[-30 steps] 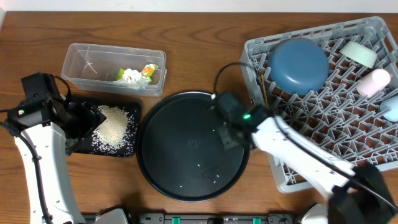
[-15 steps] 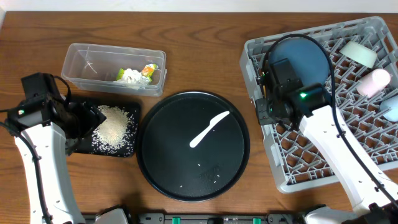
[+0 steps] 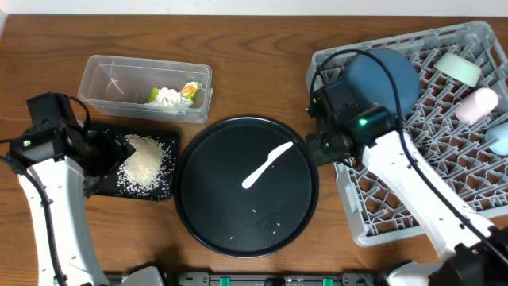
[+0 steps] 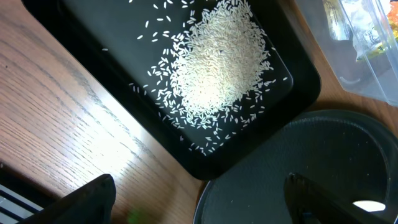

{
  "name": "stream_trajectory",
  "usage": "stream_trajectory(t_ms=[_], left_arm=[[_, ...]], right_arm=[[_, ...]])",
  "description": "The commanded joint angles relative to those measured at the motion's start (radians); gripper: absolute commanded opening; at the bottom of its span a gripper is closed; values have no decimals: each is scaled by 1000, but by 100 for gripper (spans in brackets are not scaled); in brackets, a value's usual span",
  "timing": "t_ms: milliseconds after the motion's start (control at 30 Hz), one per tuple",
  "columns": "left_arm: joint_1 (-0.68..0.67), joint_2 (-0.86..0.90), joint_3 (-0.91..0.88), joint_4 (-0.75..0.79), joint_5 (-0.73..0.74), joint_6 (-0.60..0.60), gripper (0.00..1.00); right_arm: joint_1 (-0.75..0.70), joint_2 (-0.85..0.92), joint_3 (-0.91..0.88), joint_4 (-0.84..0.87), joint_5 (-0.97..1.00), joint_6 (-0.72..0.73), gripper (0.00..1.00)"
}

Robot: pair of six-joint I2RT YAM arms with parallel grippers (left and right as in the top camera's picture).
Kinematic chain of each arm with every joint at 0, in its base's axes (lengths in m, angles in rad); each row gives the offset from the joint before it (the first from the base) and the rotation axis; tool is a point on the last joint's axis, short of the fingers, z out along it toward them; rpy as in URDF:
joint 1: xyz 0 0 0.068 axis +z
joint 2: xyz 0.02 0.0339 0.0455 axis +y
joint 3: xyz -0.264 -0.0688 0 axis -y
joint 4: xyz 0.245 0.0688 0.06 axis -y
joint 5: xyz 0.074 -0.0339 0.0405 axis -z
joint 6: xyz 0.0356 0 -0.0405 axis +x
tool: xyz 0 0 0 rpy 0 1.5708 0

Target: Sort waste into correct bins and load items into the dishwasher rack

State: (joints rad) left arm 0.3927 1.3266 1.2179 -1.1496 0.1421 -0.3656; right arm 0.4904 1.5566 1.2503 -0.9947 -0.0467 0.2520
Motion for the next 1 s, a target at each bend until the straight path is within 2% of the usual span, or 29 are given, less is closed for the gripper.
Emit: stream_trajectory(t_ms=[0, 67, 167, 233, 333, 433, 533, 600, 733, 767, 800, 967], left_arm=[[5, 3, -6, -2, -12, 5, 88], [5, 3, -6, -2, -12, 5, 88], [5, 3, -6, -2, -12, 5, 88], [5, 3, -6, -2, -12, 5, 88], [5, 3, -6, -2, -12, 5, 88], [5, 3, -6, -2, -12, 5, 88], [5, 3, -6, -2, -12, 5, 88], [5, 3, -6, -2, -12, 5, 88], [5, 3, -6, -11, -12, 5, 88], [5, 3, -6, -13, -12, 5, 88], [5, 3, -6, -14, -12, 5, 88], [5, 3, -6, -13, -12, 5, 88]], right_arm=[[42, 34, 13, 23, -59, 67, 25], [69, 62, 13, 48, -64, 80, 29], [105, 106, 13, 90, -65, 115, 30], [126, 141, 13, 120, -60, 185, 29], [152, 194, 13, 143, -47, 375, 26], [179, 243, 13, 161, -28, 533, 31], [199, 286, 14, 212, -29, 541, 38], [208, 303, 13, 268, -43, 540, 49], [214, 306, 14, 386, -123, 541, 59], [213, 306, 14, 414, -164, 541, 71], [213, 306, 13, 432, -196, 541, 99], [209, 306, 14, 468, -233, 544, 99]])
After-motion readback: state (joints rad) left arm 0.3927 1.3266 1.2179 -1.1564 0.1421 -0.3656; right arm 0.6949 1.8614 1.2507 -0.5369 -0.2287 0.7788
